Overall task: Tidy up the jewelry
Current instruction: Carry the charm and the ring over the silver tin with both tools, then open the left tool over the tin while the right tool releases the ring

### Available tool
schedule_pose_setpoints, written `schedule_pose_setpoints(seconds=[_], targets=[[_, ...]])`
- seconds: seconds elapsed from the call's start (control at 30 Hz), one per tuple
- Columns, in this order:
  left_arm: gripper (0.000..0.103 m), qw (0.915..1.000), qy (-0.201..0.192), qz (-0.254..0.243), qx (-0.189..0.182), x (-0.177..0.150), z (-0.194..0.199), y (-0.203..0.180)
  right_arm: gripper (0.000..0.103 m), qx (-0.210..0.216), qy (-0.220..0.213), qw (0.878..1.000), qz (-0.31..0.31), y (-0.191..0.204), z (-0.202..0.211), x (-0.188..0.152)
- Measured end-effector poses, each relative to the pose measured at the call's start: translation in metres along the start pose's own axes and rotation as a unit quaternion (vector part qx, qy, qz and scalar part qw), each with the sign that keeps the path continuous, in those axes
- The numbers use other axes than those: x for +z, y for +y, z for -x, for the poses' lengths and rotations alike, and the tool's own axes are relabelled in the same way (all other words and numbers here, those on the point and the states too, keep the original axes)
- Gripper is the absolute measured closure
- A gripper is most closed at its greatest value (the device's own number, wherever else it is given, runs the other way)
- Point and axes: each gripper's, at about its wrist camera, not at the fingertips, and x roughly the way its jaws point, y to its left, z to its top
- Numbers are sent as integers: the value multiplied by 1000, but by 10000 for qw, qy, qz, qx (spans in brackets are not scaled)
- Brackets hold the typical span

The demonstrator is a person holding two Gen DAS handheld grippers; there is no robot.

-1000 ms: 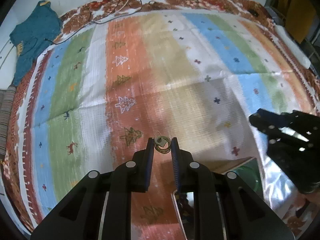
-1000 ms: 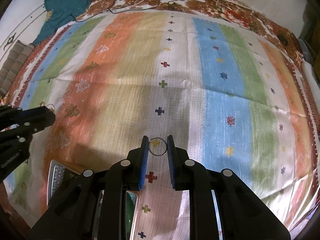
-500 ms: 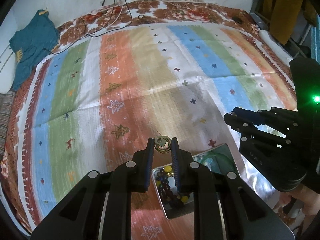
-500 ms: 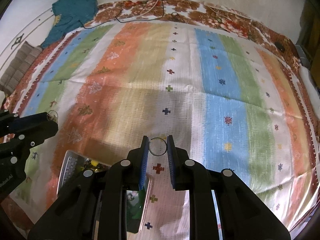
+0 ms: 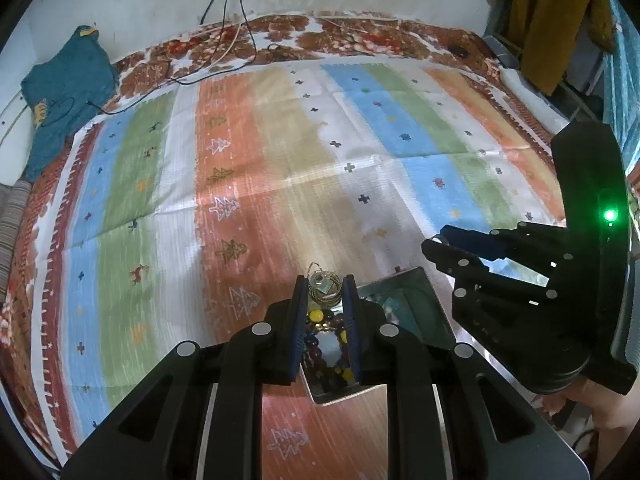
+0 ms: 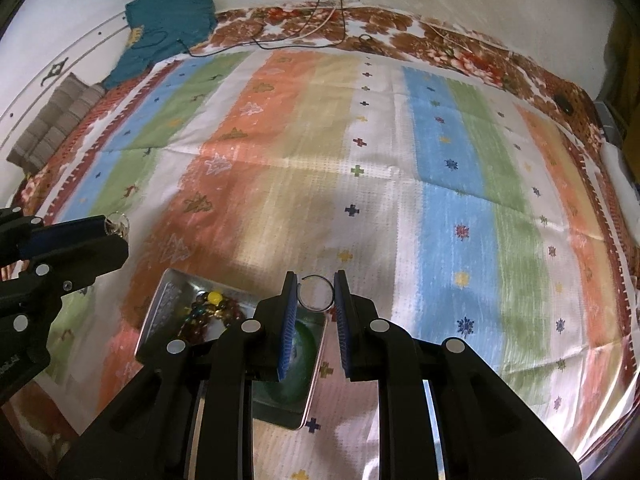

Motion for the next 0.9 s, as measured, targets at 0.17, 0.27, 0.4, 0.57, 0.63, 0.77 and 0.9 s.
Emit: schedule_pose_setpoints(seconds=[0.17,0.27,0.4,0.57,0.63,0.77,0.9], targets=[[86,10000,-67,-15,-57,-7,7,-3,84,94,-35,9999,38,5,7,-8],[86,9999,-61,-30,-90,-11,9,-5,84,179,-26,9998,58,9,10,-12],[85,9998,-19,71,-183,-16,10,-3,84,356,30,9993,101,14,12,-17],[79,9995,39,239,-190,-17,9,3,64,306,29,9995,96,13,15,-23],[76,9995,17,284,-168,-19,11,6,63,295,-21,9995,79,11,20,-26],[69,9993,-22,345,-128,-26,18,10,55,242,-34,9997,74,9,27,-34],[64,9993,-48,351,-126,-35,26,12,49,255,-123,9996,88,8,37,-43]])
